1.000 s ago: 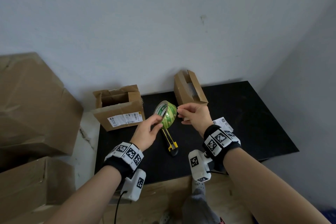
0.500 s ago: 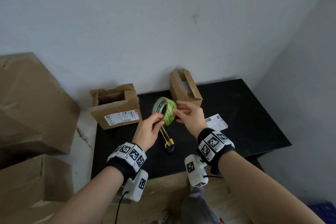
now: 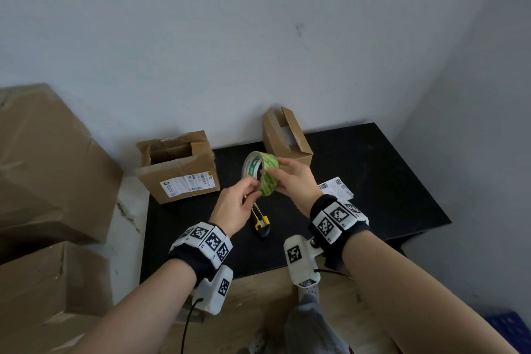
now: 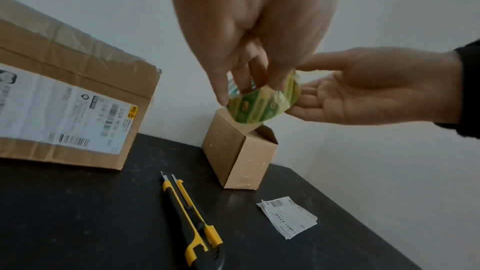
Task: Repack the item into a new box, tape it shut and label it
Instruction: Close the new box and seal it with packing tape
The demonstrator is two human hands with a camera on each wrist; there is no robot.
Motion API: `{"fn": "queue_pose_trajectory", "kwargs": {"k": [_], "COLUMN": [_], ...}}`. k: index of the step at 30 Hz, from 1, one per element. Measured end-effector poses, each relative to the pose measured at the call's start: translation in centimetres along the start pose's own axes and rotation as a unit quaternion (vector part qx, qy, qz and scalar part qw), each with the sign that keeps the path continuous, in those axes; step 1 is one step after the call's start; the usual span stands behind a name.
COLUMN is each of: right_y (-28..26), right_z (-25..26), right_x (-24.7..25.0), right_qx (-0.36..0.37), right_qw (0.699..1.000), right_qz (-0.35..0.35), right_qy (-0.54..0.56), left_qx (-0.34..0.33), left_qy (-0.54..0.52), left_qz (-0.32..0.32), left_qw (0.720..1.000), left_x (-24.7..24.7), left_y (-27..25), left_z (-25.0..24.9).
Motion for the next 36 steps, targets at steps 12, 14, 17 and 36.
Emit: {"fn": "queue_pose_trajectory", "kwargs": {"k": [12,14,17,36], "right_y": [-0.5,-0.6,-0.6,-0.2], "right_z": [-0.1,-0.1,0.0,0.3], "right_x": [-2.6,-2.6,-2.6,-1.6], "right_qx": [-0.045,-0.049,-0.048,-0.013], "right_qw": [0.979,0.979,0.974,0.96], "right_qz": [0.071,0.076,0.085,0.114], "right_qy": [0.187,0.185,0.205,0.255], "left_qx": [-0.065,-0.07,-0.071,-0.116], "left_qy": [0.161,0.18,0.184,0.184], "left_qz": [-0.017,-0.015,-0.014,-0.009], "left_qw": [0.985,0.981,0.98,0.976], "left_x": [0.0,-0.3,-0.4,-0.7], "left_y": [-0.7,-0.8,-0.8,0.2], "left_z": [-2.8,-2.9,-3.1,-4.3]}}
Point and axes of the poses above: each hand's wrist, its own y-axis towards the middle knuckle, its own x-axis out of the back of the hand, z = x × y, the point moved 10 cm from there along y, towards the middle knuckle, and after that the axes turned 2 degrees about x, right-handed, at the moved point
